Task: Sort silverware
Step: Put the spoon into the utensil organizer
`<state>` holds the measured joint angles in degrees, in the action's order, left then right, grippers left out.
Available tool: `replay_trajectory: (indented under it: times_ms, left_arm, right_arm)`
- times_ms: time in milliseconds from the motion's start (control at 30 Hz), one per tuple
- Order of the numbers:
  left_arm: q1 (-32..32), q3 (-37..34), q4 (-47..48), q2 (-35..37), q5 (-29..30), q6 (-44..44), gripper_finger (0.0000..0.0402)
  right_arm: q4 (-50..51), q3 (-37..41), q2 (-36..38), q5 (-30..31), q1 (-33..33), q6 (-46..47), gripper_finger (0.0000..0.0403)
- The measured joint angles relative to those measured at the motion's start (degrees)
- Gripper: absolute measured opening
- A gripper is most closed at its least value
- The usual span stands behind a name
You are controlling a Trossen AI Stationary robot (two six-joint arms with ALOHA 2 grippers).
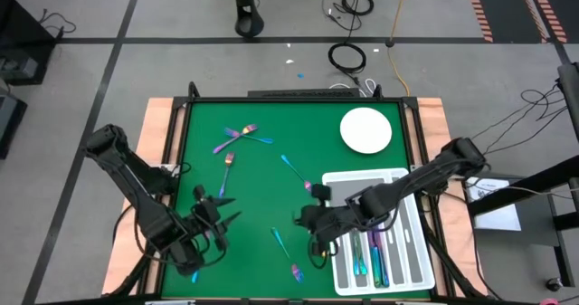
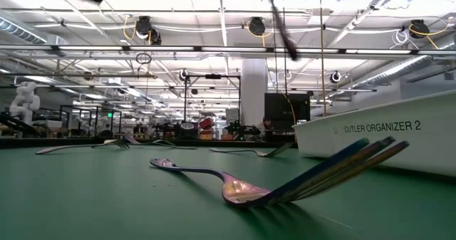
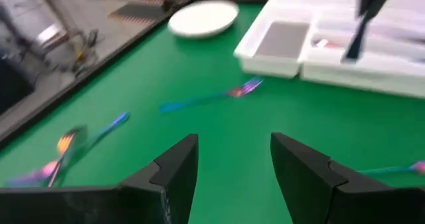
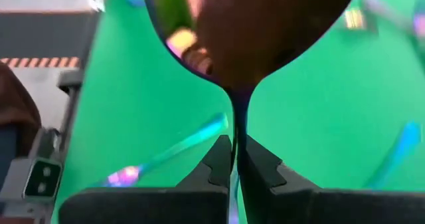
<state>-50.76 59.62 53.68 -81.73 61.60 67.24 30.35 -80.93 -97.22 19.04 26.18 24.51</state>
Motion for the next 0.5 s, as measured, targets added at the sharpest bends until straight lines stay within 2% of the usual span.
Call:
replay_trajectory:
  times_ms: [100,200,400,500]
  left_arm:
    - [0.0,-2.5,2.5,-0.1,0.0,6.3,0.0192]
    - [0.1,-4.7,2.2,-0.7,1.3,8.4,0.0192]
    - [1.7,-6.1,4.2,-0.4,3.2,8.3,0.0192]
    - [2.8,-6.1,3.8,0.1,3.2,5.3,0.0192]
  right_arm:
    - [6.6,0.0,0.4,-2.0,0.1,8.5,0.0001]
    - [12.3,0.0,0.7,-4.2,0.2,16.4,0.0002]
    - [23.8,0.0,1.3,-3.7,0.9,34.3,0.0002]
    - [28.5,0.0,1.3,-3.6,2.1,42.5,0.0003]
